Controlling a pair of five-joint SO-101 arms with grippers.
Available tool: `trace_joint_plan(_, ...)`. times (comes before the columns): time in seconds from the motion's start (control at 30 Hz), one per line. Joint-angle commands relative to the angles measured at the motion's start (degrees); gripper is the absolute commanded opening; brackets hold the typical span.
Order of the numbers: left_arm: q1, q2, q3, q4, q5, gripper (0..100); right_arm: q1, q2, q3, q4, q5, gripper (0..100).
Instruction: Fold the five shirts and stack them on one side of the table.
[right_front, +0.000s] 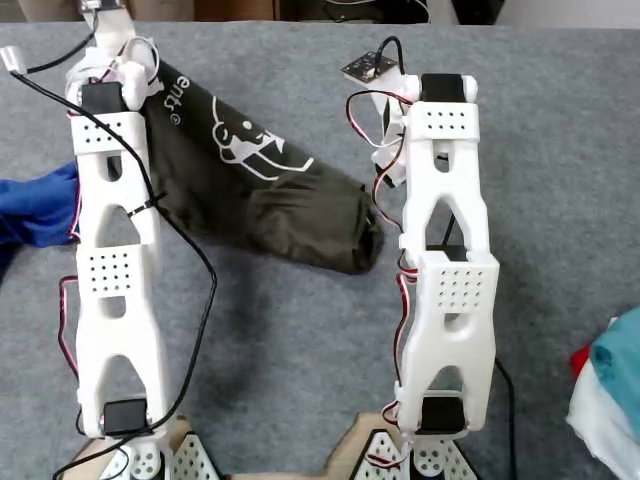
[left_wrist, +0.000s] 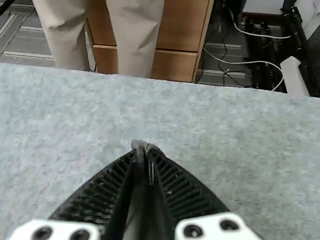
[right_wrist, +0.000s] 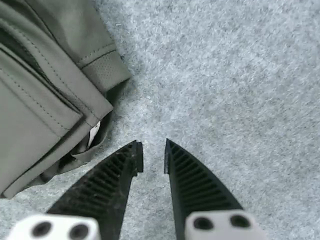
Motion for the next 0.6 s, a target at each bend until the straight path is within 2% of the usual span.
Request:
trace_joint_plan(0.0, -0.2, -1.5, -2.7, 3.4, 0.7, 2, -0.8, -0.1, -2.3, -0.7, -0.4, 8.5)
trace_joint_plan(0.17, -0.3, -3.6, -9.9, 22.4, 0.6, 2, -1.4, -0.1, -2.3, -0.5, -0.4, 8.6)
trace_joint_plan(0.27, -2.8, -5.2, -10.1, 32.0, -0.6, 3, -1.7, -0.1, -2.3, -0.2, -0.4, 8.6)
trace_joint_plan(0.37, -8.1, -6.0, -10.0, 39.9, -1.2, 15, -2.3, -0.6, -2.9, 1.8, -0.4, 8.7)
trace_joint_plan(0.43, -12.5, -6.5, -9.8, 43.0, 0.5, 23, -3.3, -0.9, -2.9, 3.1, -0.4, 8.7)
trace_joint_plan(0.47, -14.9, -7.0, -9.6, 42.9, 0.4, 24, -3.5, -1.1, -2.3, 3.3, -0.4, 8.7)
trace_joint_plan(0.57, -22.4, -9.8, -9.0, 42.9, -5.9, 24, -4.2, -1.5, -2.6, 3.6, -1.8, 8.5)
